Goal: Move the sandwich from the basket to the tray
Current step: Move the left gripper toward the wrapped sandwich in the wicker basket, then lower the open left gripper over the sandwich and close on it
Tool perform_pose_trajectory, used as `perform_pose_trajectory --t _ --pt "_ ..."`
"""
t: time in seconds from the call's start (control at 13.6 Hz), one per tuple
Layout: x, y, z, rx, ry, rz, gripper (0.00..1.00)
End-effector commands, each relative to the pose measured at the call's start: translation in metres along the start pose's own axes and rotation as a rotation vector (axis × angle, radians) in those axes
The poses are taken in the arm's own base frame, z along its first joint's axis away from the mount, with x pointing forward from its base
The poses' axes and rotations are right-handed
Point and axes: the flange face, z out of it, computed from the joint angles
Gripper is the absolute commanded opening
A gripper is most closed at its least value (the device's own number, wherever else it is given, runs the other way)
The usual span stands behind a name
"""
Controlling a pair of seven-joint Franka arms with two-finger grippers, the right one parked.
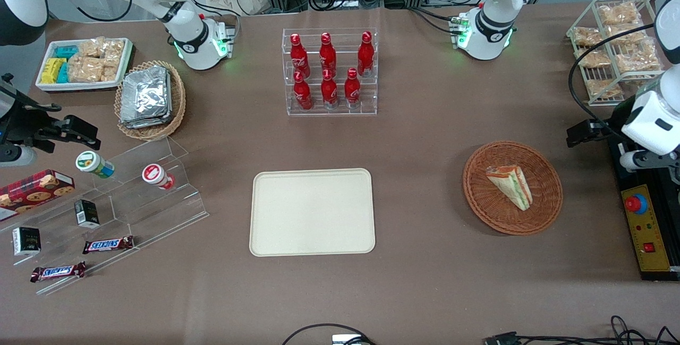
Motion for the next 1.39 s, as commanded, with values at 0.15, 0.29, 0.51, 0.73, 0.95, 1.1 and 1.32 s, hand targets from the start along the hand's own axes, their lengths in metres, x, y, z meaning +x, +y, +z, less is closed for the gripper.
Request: perform_pose_trajectory --t 0.15,0.29,0.51,0.73,0.95,1.1,1.32 --pt "0.005 0.001 -0.006 -0.008 -0.006 -0.005 1.0" --pt "0.012 0.001 0.012 -0.004 -0.033 -0.016 1.0" --pt "0.023 0.005 0.064 0.003 -0.057 -0.247 1.0" --pt "0.023 0.019 0.137 -0.009 -0.018 -0.495 1.0" --pt "0.026 0.023 0.2 -0.037 -0.013 -0.638 1.0" --pt "0.032 0.024 0.231 -0.045 -0.051 -0.712 1.0" --pt "0.038 0.026 0.266 -0.055 -0.069 -0.749 1.0"
